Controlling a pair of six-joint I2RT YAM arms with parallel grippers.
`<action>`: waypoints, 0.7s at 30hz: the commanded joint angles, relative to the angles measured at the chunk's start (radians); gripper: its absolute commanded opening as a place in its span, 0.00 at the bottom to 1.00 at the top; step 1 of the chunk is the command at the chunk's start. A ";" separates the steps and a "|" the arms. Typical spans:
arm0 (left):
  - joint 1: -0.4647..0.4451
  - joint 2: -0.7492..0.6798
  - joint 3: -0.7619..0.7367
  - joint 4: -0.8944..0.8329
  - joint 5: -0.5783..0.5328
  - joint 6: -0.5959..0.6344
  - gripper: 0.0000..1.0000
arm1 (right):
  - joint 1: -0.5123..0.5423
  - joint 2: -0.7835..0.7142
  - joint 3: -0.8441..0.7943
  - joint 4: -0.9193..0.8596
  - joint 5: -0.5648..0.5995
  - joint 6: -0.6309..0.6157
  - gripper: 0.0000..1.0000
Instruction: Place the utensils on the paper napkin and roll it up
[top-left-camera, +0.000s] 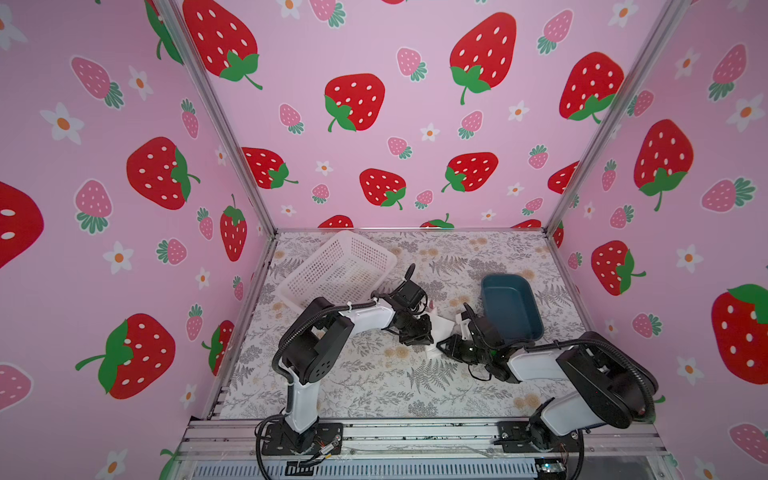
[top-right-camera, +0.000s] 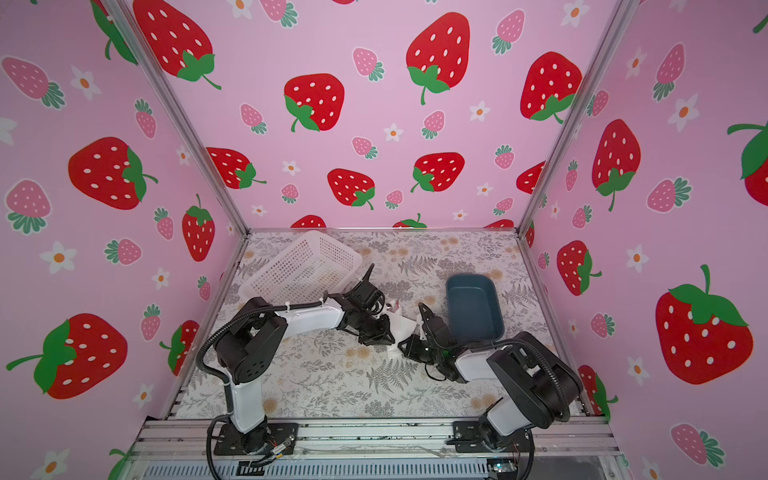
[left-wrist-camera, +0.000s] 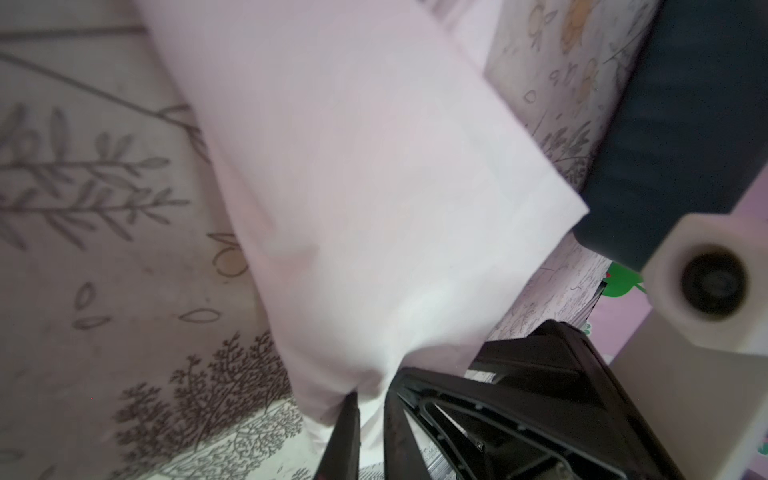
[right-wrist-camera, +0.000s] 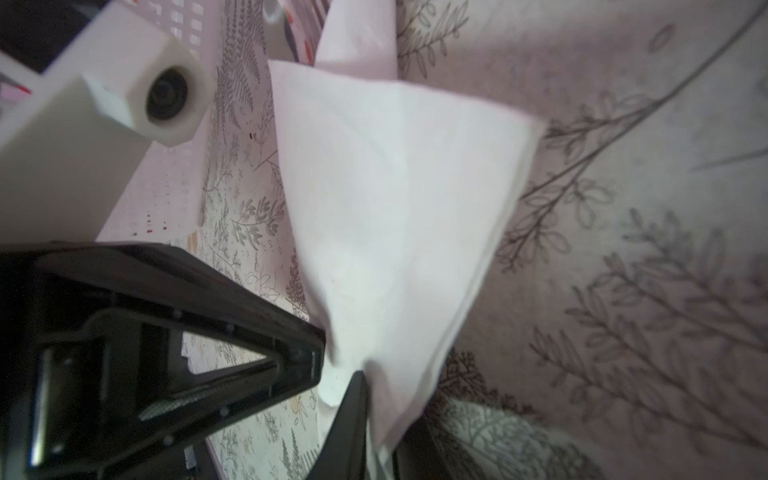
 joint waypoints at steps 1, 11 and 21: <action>-0.007 0.010 -0.023 -0.016 -0.034 0.002 0.15 | 0.000 -0.027 -0.005 -0.080 -0.017 -0.004 0.23; -0.021 0.024 0.003 -0.040 -0.050 0.015 0.15 | 0.000 -0.052 -0.012 -0.107 -0.068 -0.010 0.39; -0.024 -0.023 0.029 -0.073 -0.055 0.043 0.17 | 0.001 -0.031 -0.037 -0.107 -0.040 0.000 0.15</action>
